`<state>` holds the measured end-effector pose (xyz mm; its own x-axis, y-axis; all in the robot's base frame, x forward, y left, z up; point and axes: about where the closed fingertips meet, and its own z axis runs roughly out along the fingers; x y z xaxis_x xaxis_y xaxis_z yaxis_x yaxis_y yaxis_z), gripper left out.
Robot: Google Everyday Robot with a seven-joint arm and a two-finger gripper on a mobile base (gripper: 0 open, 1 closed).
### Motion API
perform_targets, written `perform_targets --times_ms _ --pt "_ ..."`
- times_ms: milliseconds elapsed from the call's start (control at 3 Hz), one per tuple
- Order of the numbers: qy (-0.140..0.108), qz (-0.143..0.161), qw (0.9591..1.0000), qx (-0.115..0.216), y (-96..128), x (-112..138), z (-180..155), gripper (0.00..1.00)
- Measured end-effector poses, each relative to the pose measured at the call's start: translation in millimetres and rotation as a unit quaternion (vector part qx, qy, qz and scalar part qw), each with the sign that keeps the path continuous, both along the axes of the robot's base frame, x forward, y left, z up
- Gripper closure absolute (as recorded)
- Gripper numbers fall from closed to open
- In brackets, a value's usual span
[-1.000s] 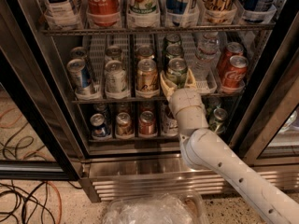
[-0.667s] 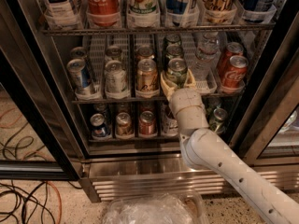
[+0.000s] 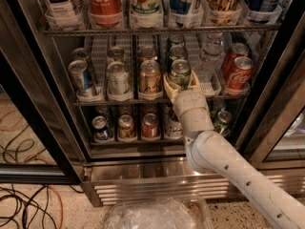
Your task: Pick green can from middle shelf of fridge
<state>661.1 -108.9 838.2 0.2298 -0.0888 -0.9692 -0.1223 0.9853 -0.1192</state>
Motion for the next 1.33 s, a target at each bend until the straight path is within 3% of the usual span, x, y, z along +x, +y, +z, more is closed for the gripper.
perform_targets --times_ms 1333 --pt "-0.058 0.018 0.9982 0.004 -4.7 -8.9 56.4 1.00"
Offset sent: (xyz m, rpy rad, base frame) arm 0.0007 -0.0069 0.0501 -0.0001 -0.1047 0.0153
